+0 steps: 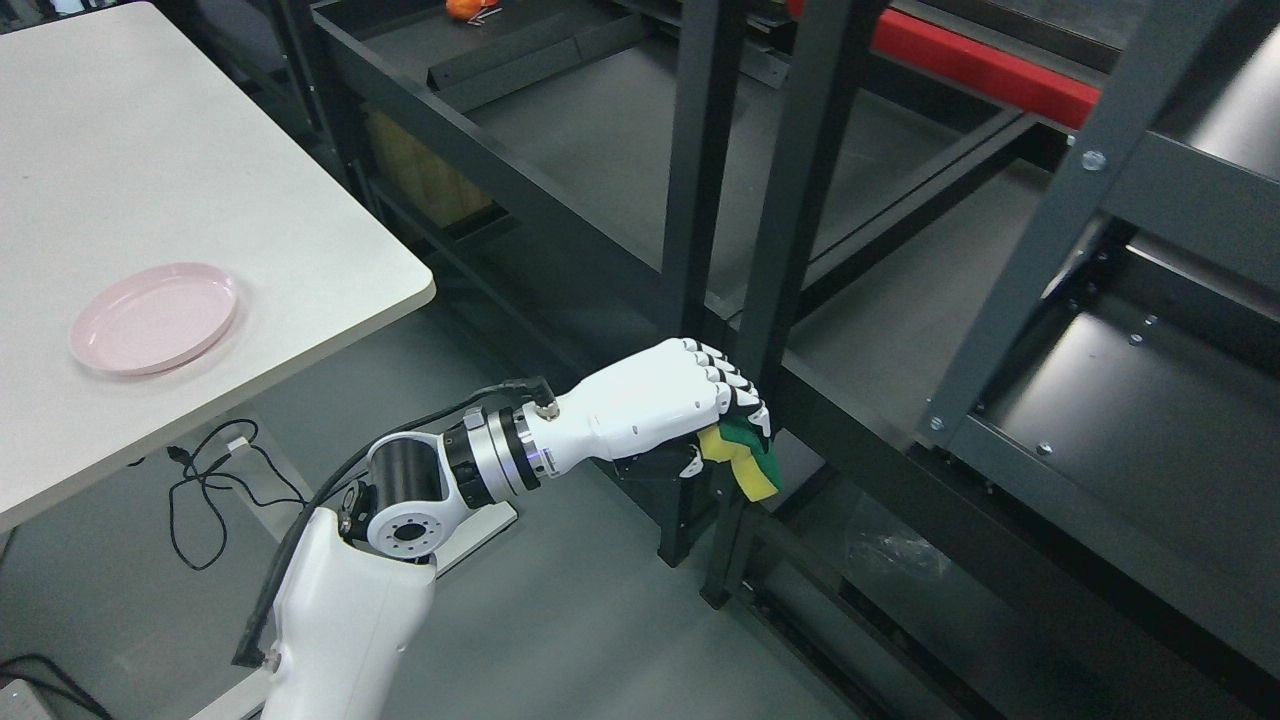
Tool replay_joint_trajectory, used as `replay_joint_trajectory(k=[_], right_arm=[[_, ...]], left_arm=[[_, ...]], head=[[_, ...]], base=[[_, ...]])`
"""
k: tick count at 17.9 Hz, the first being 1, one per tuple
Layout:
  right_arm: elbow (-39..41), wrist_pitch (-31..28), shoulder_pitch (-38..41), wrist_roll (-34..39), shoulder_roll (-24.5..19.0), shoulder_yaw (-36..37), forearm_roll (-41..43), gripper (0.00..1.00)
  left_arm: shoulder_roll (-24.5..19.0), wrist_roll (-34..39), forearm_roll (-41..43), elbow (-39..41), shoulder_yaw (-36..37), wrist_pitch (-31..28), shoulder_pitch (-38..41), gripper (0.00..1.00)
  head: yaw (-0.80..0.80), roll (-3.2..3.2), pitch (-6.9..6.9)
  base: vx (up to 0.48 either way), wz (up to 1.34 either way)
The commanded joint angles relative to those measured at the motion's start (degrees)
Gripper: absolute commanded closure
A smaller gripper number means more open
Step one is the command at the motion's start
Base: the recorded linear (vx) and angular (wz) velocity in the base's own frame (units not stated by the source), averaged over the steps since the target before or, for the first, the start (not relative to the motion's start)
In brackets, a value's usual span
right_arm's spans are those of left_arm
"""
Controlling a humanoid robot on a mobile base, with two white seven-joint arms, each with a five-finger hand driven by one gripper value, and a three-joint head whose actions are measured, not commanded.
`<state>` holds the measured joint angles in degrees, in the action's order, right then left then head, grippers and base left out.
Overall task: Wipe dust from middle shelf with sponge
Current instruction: 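Hold the sponge in the left hand while the robot turns toward the shelf, then extend the left hand with the sponge into the middle shelf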
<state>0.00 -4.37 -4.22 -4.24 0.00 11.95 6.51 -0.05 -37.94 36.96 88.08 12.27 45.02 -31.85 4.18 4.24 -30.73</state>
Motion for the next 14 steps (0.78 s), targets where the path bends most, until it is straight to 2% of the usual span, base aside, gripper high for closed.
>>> replay_joint_trajectory(k=[1,7,10,14], right_arm=[[1.0,0.0,0.0,0.0,1.0,-0.1,0.0,0.0],[1.0,0.0,0.0,0.0,1.0,0.0,0.0,0.0],[1.0,0.0,0.0,0.0,1.0,0.0,0.0,0.0],[1.0,0.0,0.0,0.0,1.0,0.0,0.0,0.0]], left_arm=[[-0.9,0.0,-1.0,-0.2,10.6,0.0,-5.6,0.99],[-0.9,0.0,-4.3,-0.3,20.8,0.0,-8.5,0.99],[-0.9,0.0,-4.5,-0.6,22.9,0.0,-9.3,0.99],[-0.9,0.1,-7.7,-0.5,21.4,0.0,-20.5,0.99]], head=[[0.0,0.0,0.0],[0.0,0.0,0.0],[0.0,0.0,0.0],[0.0,0.0,0.01]], base=[[-0.188,-0.41],[-0.161,-0.68],[-0.117,-0.8],[-0.053,-0.72]])
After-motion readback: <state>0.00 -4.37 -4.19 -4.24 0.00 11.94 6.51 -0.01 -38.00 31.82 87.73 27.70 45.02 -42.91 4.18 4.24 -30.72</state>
